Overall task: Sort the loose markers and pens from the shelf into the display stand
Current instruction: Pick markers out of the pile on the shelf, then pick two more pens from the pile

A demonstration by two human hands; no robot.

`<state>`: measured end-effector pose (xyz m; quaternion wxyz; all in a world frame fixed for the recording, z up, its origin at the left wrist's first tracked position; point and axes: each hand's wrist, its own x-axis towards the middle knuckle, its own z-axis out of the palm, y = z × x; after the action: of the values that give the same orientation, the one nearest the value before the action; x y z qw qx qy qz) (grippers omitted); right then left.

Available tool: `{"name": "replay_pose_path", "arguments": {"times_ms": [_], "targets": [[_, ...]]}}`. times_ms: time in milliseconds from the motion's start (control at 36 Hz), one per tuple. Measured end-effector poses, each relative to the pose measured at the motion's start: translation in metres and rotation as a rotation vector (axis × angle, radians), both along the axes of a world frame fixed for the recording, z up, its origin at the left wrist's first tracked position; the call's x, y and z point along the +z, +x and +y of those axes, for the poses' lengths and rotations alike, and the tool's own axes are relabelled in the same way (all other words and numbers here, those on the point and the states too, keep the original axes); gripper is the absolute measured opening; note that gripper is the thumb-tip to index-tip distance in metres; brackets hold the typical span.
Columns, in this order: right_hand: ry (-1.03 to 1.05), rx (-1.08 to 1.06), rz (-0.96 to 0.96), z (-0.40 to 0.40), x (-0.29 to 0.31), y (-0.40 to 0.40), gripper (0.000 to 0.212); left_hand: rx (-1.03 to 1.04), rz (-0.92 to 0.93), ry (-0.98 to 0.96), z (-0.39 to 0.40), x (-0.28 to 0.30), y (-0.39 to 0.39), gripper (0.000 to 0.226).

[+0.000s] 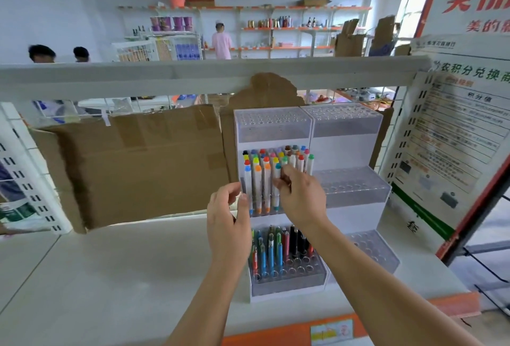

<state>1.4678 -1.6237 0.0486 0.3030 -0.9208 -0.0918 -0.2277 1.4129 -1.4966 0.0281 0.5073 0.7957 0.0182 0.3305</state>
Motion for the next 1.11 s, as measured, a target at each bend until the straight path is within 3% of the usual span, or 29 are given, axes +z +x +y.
{"name": "replay_pose_path", "arguments": {"times_ms": [278,417,556,639,806,972,1111], "targets": [[0.056,-0.025,0.008,0.001,0.005,-0.005,0.016,-0.008,0.064,0.049,0.019,0.0,-0.002,0.024],[0.125,-0.083,-0.293,0.003,0.001,-0.02,0.018,0.043,0.099,0.141,0.035,-0.007,-0.017,0.026],[-0.003,0.141,-0.491,0.031,0.003,-0.039,0.031,0.098,0.202,0.185,0.059,-0.014,-0.039,0.029],[-0.075,0.304,-0.383,0.055,-0.006,-0.051,0.037,0.147,0.305,0.265,0.078,-0.017,-0.055,0.037],[-0.358,0.533,0.038,0.107,-0.028,-0.06,0.046,0.348,0.59,0.434,0.133,-0.024,-0.1,0.045],[-0.432,0.645,0.248,0.162,-0.033,-0.081,0.05,0.518,0.755,0.423,0.192,-0.033,-0.147,0.047],[-0.455,0.71,0.305,0.215,-0.036,-0.096,0.057,0.616,0.837,0.424,0.236,-0.04,-0.182,0.048]]}}
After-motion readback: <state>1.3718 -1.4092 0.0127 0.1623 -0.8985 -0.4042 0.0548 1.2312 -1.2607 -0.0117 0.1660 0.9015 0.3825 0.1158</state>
